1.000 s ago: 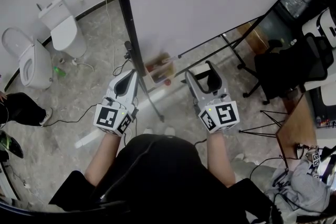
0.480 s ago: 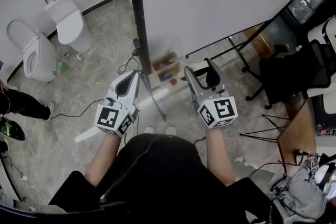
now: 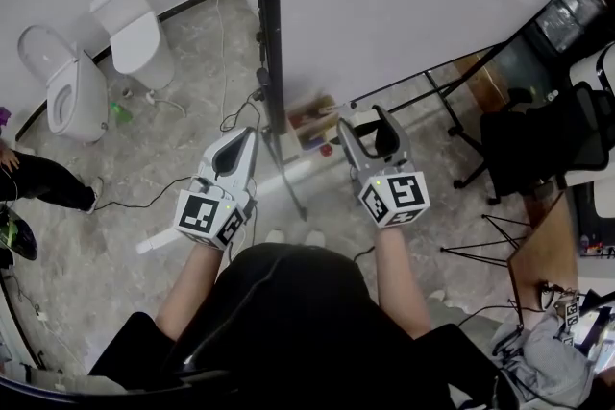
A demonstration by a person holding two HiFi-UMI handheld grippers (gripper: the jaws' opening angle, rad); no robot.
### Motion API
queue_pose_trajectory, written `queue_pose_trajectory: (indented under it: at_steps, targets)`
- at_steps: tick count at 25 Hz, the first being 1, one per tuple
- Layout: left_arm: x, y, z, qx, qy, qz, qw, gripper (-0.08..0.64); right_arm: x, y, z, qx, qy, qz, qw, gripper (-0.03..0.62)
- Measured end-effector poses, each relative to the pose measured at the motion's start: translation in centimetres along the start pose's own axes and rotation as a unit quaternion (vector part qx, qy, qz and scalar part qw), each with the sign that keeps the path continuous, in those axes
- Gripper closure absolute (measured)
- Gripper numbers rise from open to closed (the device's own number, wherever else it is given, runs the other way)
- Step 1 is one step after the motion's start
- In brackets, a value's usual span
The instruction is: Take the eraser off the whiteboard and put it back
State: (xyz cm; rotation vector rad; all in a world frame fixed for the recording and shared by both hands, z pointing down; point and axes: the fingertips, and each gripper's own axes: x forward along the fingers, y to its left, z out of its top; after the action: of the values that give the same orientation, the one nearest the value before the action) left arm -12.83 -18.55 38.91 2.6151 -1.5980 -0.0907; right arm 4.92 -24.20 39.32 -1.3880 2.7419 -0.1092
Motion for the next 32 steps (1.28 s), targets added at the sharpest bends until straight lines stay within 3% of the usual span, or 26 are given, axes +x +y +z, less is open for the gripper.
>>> queue_pose_trajectory:
  at_steps: [32]
  targets:
    - [0.4,0.9,-1.9,-0.001,0.023,-0.019,0.9996,0.557,3.8,1.9,-5.3,-0.032,0.048,0.014,0.998,0.293]
